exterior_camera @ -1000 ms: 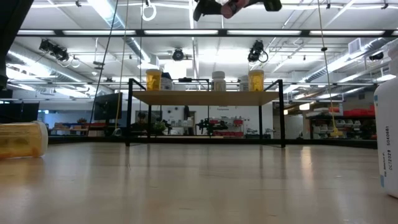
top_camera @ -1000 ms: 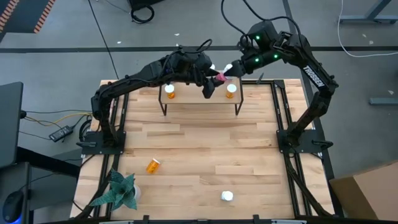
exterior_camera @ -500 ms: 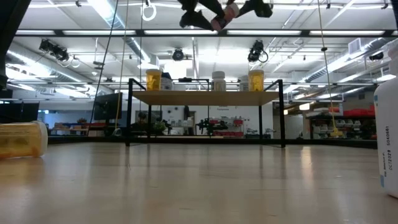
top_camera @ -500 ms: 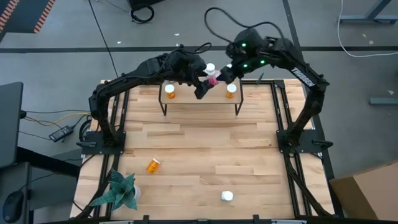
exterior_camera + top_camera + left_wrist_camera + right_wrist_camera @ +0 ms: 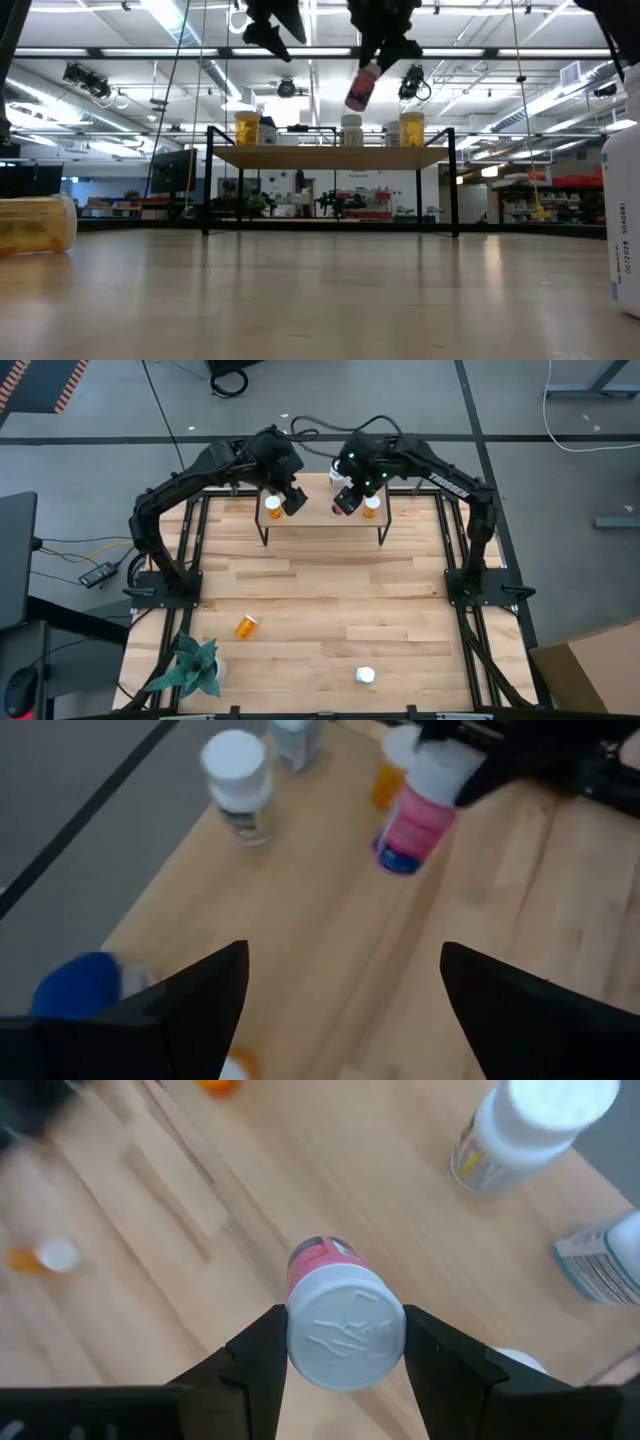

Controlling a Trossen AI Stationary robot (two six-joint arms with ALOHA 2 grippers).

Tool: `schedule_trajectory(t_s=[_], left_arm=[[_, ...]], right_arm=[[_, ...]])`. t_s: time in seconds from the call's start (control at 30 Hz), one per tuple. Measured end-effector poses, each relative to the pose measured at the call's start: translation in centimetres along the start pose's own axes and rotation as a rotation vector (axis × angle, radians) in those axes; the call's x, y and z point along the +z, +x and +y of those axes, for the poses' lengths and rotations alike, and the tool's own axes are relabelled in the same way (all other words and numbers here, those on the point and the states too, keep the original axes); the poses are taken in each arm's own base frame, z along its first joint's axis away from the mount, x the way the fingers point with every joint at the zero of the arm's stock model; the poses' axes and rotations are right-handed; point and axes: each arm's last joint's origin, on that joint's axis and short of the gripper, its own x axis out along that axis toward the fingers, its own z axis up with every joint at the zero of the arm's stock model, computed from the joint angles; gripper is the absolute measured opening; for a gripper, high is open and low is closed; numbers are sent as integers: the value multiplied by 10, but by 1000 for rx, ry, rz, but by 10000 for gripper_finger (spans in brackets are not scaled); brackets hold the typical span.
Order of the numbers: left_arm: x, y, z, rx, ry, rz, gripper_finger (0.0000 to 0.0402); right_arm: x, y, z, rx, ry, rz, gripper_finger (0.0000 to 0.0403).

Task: Pick and place medicine bottles onto shelf by color
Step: Put the pink pill bottle on the shelf

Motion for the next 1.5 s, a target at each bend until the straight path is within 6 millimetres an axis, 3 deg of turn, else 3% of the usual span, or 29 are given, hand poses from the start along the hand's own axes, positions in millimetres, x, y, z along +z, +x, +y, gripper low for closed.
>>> schedule_trajectory(t_s=[0.2,0.77,1.2,1.37,1.5], left_arm=[[-4,-8,3,21,-8,19,328],[-12,-13,3,29,-15,89,326],[-28,-79,17,101,-66,-17,313],[-33,-92,17,110,-92,-42,313],[-34,-92,17,114,-112,-28,313]], right_arm=[[-2,25,5,-117,-65,90,182],[1,34,3,-169,-130,90,182],[13,59,-4,-187,-194,177,182],[18,67,-3,-171,-209,195,182],[16,73,1,-171,-228,216,182]])
